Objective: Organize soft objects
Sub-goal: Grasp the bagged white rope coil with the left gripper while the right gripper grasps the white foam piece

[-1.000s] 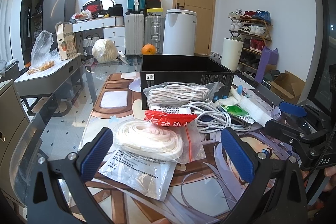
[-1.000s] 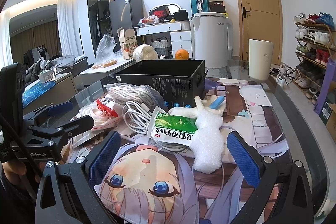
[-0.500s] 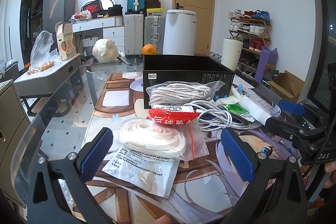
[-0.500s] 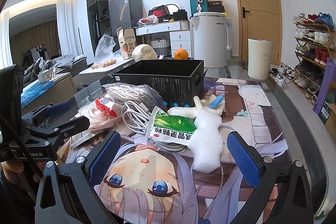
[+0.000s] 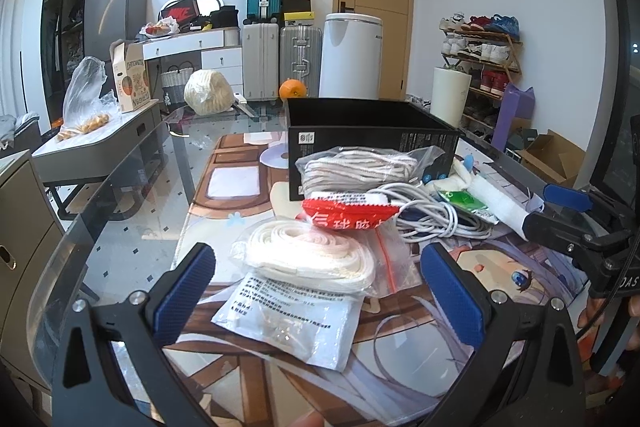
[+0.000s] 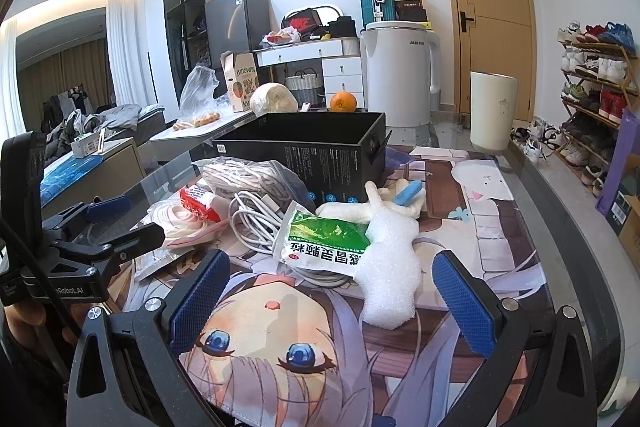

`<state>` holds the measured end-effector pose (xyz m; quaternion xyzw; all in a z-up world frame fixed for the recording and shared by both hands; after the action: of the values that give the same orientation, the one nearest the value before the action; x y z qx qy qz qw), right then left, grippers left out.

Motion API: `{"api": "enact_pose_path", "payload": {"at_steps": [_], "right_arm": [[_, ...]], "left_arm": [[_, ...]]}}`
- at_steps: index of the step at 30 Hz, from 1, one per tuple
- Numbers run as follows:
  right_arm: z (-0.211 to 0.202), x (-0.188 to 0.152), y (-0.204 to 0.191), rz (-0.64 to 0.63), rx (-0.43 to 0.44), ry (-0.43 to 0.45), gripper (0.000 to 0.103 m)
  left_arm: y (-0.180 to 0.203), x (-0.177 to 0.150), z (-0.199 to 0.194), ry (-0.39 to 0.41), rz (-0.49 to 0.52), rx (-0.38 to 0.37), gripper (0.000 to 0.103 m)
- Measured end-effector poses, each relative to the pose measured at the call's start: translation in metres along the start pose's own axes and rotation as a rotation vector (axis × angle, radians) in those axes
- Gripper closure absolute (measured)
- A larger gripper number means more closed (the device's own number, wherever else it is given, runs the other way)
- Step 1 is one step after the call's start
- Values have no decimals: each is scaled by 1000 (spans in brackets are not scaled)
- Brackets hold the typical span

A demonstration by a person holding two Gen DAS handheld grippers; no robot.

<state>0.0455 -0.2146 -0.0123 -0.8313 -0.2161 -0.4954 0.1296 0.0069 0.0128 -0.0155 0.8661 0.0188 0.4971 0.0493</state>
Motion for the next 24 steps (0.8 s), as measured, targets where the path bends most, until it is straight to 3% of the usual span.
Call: {"api": "enact_pose_path", "payload": {"at_steps": [18, 24], "right_arm": [[10, 6, 14, 28, -11, -76, 0], [13, 14, 23, 52, -17, -94, 0]], "left_arm": [[-9, -8, 8, -56, 12, -1, 0], [-13, -6, 8, -63, -17, -35, 0]]}}
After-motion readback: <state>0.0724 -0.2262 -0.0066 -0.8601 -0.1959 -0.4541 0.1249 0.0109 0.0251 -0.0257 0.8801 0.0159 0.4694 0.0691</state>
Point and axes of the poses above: each gripper's, at about its wrist camera, not at the fingertips, and z roughly the way its jaws point, y to its right, x to its top, the point moved 2 cm from there along z, roughly the way its jaws point, and after that the axes turned 5 degrees about -x, right-handed, at the moved point
